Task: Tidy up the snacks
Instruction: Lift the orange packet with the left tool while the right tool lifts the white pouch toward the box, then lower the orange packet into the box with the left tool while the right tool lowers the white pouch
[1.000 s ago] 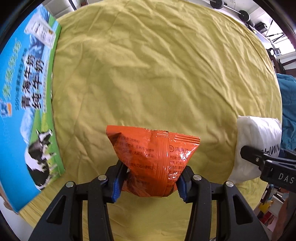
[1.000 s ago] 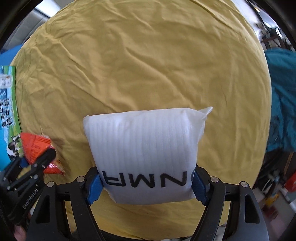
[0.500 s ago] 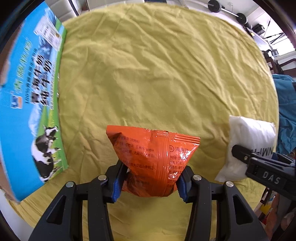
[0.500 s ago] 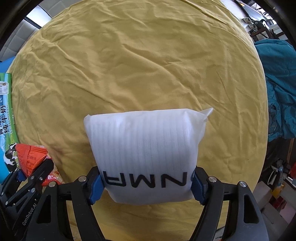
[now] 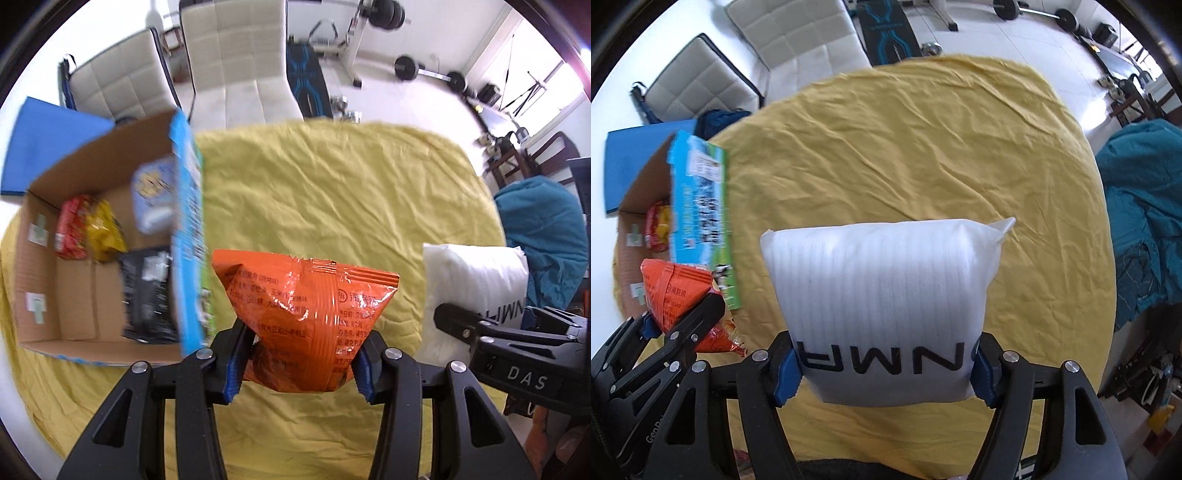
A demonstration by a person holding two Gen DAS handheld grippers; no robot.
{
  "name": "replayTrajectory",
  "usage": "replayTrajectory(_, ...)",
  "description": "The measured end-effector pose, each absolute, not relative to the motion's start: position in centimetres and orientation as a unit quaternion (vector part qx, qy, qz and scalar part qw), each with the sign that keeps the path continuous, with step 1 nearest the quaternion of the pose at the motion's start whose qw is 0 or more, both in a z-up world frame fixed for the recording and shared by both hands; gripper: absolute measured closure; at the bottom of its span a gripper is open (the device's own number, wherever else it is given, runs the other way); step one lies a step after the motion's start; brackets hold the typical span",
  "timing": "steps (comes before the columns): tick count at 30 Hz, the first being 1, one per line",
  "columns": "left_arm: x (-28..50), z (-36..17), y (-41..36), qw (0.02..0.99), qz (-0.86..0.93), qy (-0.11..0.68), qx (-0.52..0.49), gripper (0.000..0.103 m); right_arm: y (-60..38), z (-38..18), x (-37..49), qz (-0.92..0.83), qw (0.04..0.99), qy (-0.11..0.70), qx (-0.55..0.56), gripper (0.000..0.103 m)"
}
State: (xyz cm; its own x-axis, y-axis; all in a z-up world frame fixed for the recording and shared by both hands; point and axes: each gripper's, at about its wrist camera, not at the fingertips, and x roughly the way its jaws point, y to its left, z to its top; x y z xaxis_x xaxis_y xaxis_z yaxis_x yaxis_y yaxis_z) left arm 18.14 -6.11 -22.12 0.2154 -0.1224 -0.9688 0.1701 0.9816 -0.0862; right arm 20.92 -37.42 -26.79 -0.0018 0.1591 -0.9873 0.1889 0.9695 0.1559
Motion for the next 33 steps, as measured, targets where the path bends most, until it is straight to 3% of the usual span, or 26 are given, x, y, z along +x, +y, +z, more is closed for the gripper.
replayTrajectory(8,18.0,-16.5,-0.6,0.806,-0.101,0.583,0.004,0.059,-32.1,-19.8,20.4,0.031,0.727,0.674,0.128,0.029)
replayTrajectory(16,19.7,-14.6,9.4,0.806,-0.074,0.586,-0.034,0.059,-24.0,-16.9,21.9,0.084,0.745,0.649,0.134,0.029)
replayTrajectory(23,23.1,-17.9,19.3,0.786,-0.012,0.615,-0.065,0.059,-13.5,-18.0,24.2,0.135,0.737,0.651,0.119,0.029)
replayTrajectory(33,26.9,-26.4,26.1,0.714,0.007,0.69,-0.118,0.059,-0.6,-25.9,27.1,0.182,0.701,0.685,0.079,0.029)
